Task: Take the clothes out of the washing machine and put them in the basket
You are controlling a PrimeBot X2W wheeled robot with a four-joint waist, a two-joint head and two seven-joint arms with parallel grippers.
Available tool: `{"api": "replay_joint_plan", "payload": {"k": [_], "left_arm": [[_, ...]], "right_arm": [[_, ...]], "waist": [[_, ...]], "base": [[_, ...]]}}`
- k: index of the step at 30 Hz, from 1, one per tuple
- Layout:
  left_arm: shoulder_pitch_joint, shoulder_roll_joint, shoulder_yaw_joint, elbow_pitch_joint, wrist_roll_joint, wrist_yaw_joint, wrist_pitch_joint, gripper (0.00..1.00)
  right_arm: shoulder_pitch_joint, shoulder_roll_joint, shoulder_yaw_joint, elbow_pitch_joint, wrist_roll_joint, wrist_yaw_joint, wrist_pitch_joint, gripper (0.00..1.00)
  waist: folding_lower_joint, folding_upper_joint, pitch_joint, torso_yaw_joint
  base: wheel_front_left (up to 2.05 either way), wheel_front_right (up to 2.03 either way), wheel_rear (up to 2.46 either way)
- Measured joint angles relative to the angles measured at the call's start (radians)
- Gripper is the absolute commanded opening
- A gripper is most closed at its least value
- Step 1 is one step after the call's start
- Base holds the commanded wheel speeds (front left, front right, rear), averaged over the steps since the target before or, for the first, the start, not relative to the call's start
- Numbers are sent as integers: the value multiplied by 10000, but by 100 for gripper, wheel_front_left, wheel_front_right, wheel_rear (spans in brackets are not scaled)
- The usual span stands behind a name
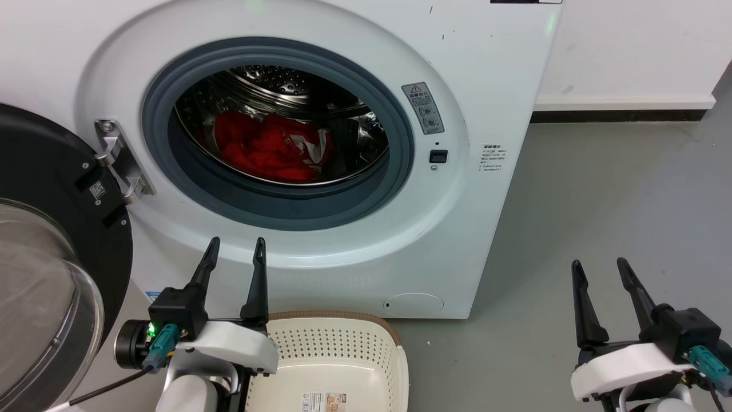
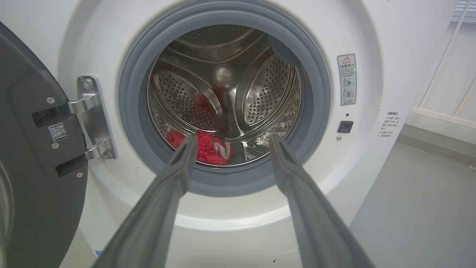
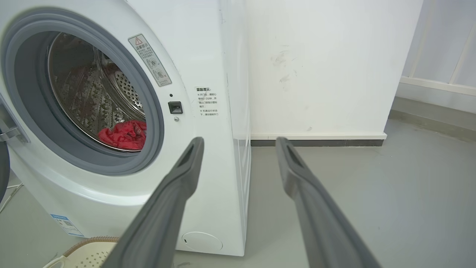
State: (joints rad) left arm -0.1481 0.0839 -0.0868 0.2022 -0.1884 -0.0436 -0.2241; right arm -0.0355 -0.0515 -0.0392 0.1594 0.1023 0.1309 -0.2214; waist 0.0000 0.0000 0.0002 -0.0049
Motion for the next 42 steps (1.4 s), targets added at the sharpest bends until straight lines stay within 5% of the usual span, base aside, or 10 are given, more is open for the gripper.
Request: {"api": "replay_joint_plan", "payload": {"k": [21, 42], "left_arm": [[-66, -107, 33, 591, 1233, 42, -364, 100], [-175, -186, 286, 999, 1290, -35, -387, 100]], "right_arm": [[0, 0, -6, 138, -1243, 2, -408, 100], [-1, 0, -50, 332, -1030, 2, -414, 100]], "waist": [[0, 0, 3, 34], [0, 0, -8, 67]], "base": [[0, 0, 0], [0, 0, 0]]}}
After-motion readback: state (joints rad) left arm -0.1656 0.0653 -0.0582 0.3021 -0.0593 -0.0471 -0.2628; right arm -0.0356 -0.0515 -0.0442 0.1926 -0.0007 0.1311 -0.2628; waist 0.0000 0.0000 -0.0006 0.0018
